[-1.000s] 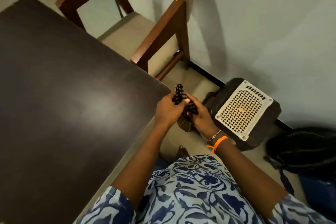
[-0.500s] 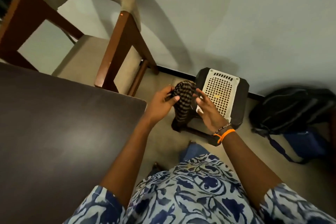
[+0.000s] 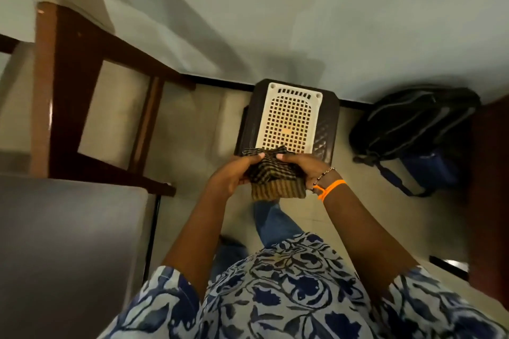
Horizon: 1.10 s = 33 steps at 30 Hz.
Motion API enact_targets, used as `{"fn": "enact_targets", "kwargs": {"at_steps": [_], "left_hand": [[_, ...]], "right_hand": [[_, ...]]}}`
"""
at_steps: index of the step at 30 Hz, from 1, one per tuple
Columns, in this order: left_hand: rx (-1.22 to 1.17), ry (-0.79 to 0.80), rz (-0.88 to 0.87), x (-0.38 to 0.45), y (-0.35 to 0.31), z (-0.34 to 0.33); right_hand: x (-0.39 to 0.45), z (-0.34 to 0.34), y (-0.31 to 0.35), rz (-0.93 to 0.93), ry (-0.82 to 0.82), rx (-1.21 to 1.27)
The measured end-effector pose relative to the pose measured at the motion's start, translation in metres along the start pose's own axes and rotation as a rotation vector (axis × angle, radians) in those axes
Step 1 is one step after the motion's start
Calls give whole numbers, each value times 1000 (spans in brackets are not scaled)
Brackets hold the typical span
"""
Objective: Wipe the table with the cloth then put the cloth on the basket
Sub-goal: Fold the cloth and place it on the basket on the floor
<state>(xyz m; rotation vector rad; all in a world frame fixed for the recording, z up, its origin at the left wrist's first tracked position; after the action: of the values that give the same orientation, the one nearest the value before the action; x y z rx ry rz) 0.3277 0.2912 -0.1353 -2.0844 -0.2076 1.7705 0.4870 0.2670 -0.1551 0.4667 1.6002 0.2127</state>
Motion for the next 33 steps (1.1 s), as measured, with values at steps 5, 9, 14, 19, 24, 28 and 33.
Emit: {"fn": "enact_targets", "kwargs": {"at_steps": [5,9,14,19,24,28,33], "left_hand": [[9,10,-111,36,-24,-16],[34,49,-136,58,-47,-29],[52,1,-74,90,-61,-41],[173,-129,-96,122,-71,-51],[530,-212,-67,149,-58,-51],[490,-186,-80,157,-52,-59],[128,-197,116,167,-36,-58]], "right_hand": [[28,33,23,-63,147,30],[54,50,36,-73,96,143],[79,53,40,-50,25,271],[109,67,41,106,-182,185],[136,79,44,337,-479,-454],[150,56,47,554,-370,-1141],[166,44,47,566,-284,-1462]]}}
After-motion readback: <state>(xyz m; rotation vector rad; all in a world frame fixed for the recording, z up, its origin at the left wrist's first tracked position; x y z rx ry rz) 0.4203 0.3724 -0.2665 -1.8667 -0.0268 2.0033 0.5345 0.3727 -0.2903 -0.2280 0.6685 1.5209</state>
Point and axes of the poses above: each hand's wrist, its own x-axis towards the middle knuckle, its own z-axis out of the back of the hand, y = z × x, the point moved 4 cm from there along x, towards the middle knuckle, and after that the axes turned 5 degrees about -x, right-handed, at the moved point
